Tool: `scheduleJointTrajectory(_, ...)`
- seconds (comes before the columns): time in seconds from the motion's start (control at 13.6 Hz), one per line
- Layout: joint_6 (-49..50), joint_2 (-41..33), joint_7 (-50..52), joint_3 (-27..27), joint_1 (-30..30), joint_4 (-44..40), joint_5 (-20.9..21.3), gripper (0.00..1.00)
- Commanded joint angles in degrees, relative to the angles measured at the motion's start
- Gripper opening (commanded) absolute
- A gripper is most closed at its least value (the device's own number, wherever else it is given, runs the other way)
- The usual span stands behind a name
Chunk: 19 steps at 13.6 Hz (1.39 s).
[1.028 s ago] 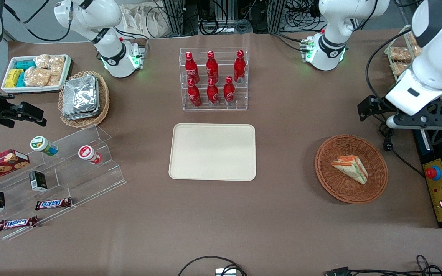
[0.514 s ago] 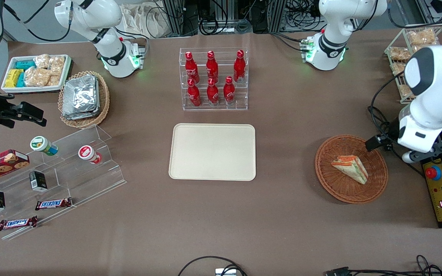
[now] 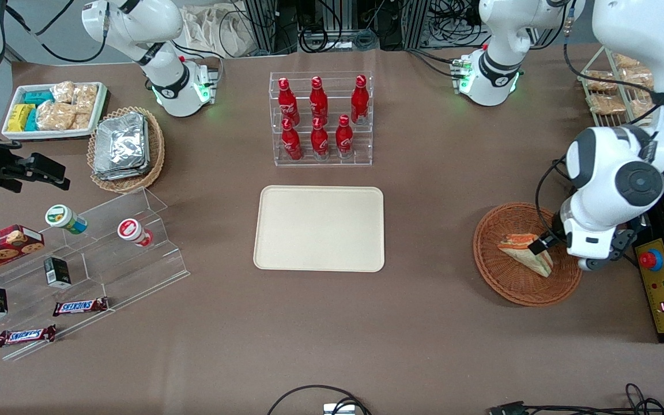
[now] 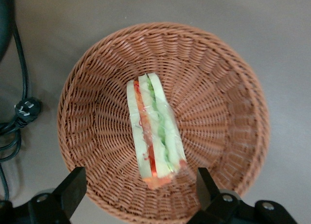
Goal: Place sandwich from basket to tray
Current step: 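Lower the left gripper and close it on the wrapped sandwich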
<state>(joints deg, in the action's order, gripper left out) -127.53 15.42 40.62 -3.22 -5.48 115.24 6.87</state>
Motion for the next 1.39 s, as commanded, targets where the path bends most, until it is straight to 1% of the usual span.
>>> scheduleJointTrajectory(0.0, -3.5, 0.2, 3.1, -0.3, -0.5, 2.4, 2.2, 1.00)
scheduleJointTrajectory(0.59, -9.9, 4.3, 3.4, -0.4, -0.5, 3.6, 2.0, 1.00)
scheduleJointTrajectory(0.66, -10.5, 4.7, 3.5, -0.4, -0.5, 3.6, 2.0, 0.98)
scheduleJointTrajectory(0.73, -10.9, 5.5, 3.7, -0.4, -0.5, 3.4, 2.0, 0.92)
scheduleJointTrajectory(0.81, -11.2, 5.8, 3.8, -0.4, -0.5, 3.3, 2.0, 0.80)
scheduleJointTrajectory(0.88, -11.2, 5.9, 3.8, -0.4, -0.5, 3.2, 2.1, 0.62)
scheduleJointTrajectory(0.95, -11.2, 5.8, 3.5, -0.4, -0.5, 3.2, 2.3, 0.48)
scheduleJointTrajectory(1.1, -10.7, 5.8, 3.2, -0.4, -0.5, 3.0, 3.7, 0.26)
scheduleJointTrajectory(1.25, -10.3, 5.4, 2.9, -0.4, -0.6, 3.0, 4.9, 0.01)
scheduleJointTrajectory(1.32, -8.9, 5.1, 2.5, -0.4, -0.6, 2.8, 6.1, 0.00)
